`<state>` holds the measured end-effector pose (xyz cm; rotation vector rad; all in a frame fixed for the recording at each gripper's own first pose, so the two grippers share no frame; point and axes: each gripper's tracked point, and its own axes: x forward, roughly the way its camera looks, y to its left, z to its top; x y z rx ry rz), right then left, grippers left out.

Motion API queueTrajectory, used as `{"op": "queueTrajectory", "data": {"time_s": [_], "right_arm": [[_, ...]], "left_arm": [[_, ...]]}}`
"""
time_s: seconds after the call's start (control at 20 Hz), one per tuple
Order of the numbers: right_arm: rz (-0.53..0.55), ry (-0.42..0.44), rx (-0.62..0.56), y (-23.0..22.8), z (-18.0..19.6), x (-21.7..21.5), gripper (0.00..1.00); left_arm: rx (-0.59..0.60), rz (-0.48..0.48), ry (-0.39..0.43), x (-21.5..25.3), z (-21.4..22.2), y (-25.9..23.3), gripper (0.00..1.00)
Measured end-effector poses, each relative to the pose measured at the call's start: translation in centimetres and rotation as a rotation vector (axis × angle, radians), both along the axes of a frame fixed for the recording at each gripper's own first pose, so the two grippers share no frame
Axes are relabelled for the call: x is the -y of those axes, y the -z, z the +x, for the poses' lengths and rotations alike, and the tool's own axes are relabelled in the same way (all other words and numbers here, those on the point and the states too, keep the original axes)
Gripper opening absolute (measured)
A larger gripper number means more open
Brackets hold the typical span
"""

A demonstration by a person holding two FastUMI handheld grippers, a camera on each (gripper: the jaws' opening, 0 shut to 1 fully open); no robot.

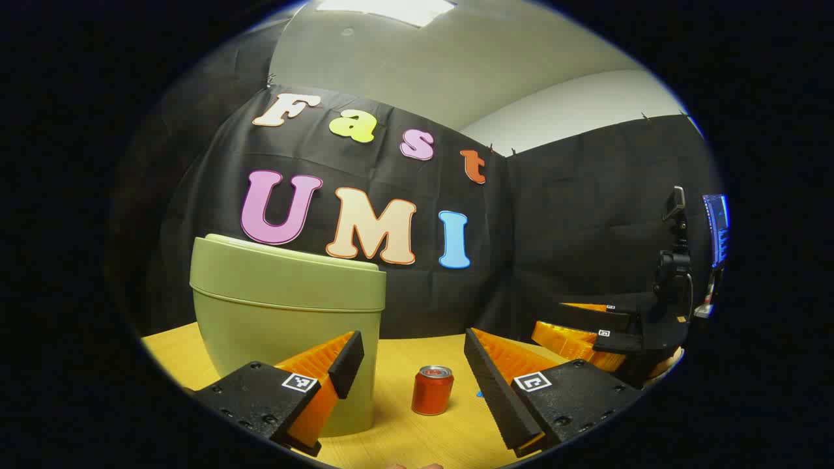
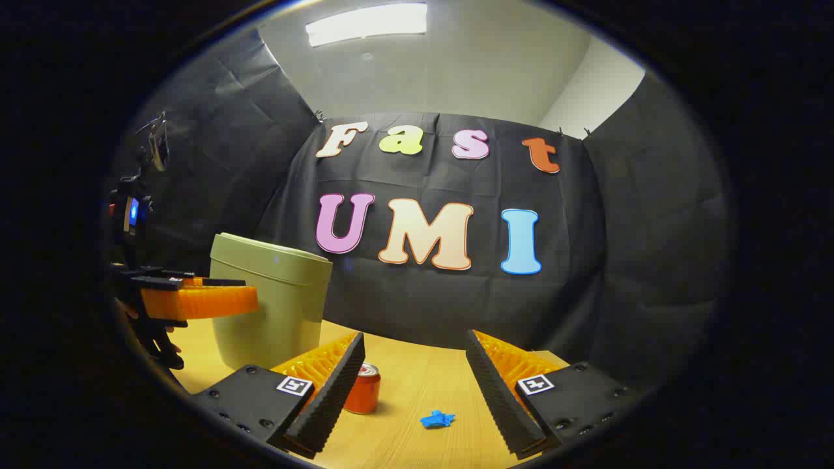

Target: Press the lid of the desktop garbage bin to open it, pick up the crumpled paper on the desktop and throw it into the bin, then pick up the pop can on the desktop and drop it into the bin, and finally close the garbage bin lid.

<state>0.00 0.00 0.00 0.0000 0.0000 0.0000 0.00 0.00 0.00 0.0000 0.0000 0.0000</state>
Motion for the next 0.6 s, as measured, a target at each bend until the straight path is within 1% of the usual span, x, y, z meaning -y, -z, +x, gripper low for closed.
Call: {"op": "queueTrajectory", "data": {"time_s": [0.05, 0.25, 0.35, 0.55, 0.6], "right_arm": [[0.010, -0.001, -0.002, 0.01, 0.12, 0.05, 0.98], [0.033, -0.017, -0.008, 0.06, 0.23, -0.29, 0.98], [0.032, -0.018, -0.015, 0.28, 0.17, -0.26, 0.98], [0.031, -0.029, -0.018, 0.04, 0.15, -0.67, 0.98], [0.028, -0.029, -0.016, -0.02, 0.08, -0.68, 1.00]], "left_arm": [[0.000, 0.002, 0.001, 0.11, 0.12, -0.04, 0.93], [-0.006, -0.002, 0.005, 0.10, 0.24, 0.19, 0.93], [-0.011, -0.001, 0.006, 0.21, 0.21, 0.33, 0.92], [0.000, -0.012, 0.023, 0.68, 0.02, -0.12, 0.94], [0.003, -0.013, 0.026, 0.65, -0.08, -0.20, 0.93]]}}
